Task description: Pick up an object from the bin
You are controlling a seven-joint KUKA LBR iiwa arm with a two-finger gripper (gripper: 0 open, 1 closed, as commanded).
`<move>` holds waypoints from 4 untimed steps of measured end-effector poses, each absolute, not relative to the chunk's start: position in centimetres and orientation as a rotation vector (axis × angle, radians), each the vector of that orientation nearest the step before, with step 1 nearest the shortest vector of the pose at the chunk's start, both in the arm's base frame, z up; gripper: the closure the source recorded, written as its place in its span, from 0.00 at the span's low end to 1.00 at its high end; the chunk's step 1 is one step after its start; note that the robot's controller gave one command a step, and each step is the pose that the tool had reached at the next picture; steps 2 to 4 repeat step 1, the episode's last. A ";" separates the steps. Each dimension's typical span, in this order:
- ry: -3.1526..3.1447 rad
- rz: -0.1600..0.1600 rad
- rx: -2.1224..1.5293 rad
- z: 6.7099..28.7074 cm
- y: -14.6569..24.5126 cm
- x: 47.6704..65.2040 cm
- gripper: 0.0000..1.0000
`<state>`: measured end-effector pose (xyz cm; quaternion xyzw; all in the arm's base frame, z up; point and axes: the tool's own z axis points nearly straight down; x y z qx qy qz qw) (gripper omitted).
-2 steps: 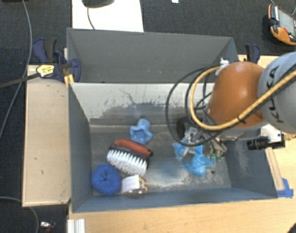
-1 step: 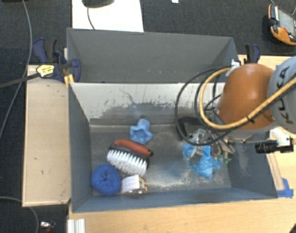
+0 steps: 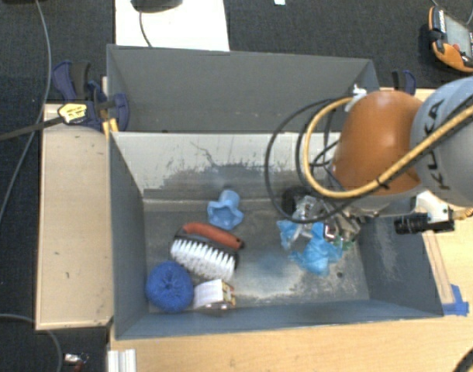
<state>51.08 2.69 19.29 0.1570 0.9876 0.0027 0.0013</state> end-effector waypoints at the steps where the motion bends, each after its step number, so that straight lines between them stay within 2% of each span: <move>1: 3.100 0.004 0.504 30.4 2.6 51.4 1.00; 4: 3.100 0.004 0.504 30.4 2.6 51.4 1.00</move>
Offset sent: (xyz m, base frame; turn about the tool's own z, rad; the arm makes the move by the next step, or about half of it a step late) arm 0.0048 0.0111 0.0060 0.1561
